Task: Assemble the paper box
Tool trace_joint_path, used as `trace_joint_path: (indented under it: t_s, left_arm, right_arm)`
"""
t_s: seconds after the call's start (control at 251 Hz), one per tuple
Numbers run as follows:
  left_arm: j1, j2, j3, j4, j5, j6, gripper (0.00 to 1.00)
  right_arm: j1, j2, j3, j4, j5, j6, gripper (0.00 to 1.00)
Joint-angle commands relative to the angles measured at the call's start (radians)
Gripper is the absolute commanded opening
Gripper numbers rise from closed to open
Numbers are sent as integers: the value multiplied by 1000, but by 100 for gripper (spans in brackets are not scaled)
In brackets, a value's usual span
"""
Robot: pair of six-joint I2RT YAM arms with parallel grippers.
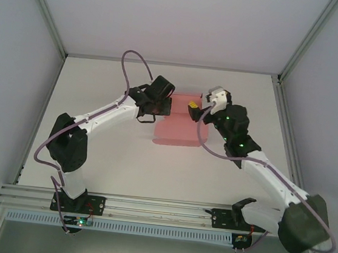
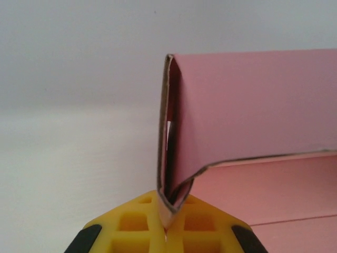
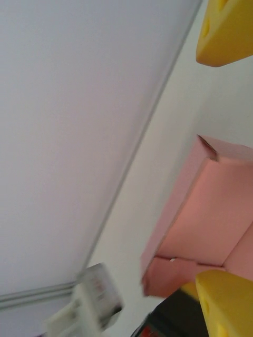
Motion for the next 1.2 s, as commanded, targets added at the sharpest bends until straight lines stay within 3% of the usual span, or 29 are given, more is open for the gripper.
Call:
trace_joint_path:
  t_s: [0.0, 0.156, 0.315, 0.511, 0.595, 0.774, 1.081, 1.197]
  left_arm:
    - [13, -60, -24, 101, -44, 219, 0]
    - [14, -67, 26, 88, -171, 682, 0]
    - [16, -99, 41, 138, -232, 1298, 0]
    - [11, -144, -52, 105, 4, 2082, 0]
    - [-11, -132, -107, 132, 51, 2301, 0]
    - [-84, -70, -186, 141, -5, 2553, 0]
    - [-149, -1, -272, 111, 347, 2548, 0]
    - [-164, 15, -307, 104, 386, 2556, 0]
  right_arm:
    - [-66, -87, 16, -69, -110, 132, 98]
    - [-235, -177, 51, -213, -98, 308, 98]
    - [-362, -209, 90, -395, -76, 325, 98]
    - [-449, -191, 114, -526, -86, 337, 98]
    - [-472, -197, 97, -526, -107, 354, 98]
    - [-514, -216, 69, -523, -155, 377, 98]
    - [-563, -218, 41, -511, -217, 404, 98]
    - [-587, -218, 46, -512, -248, 412, 98]
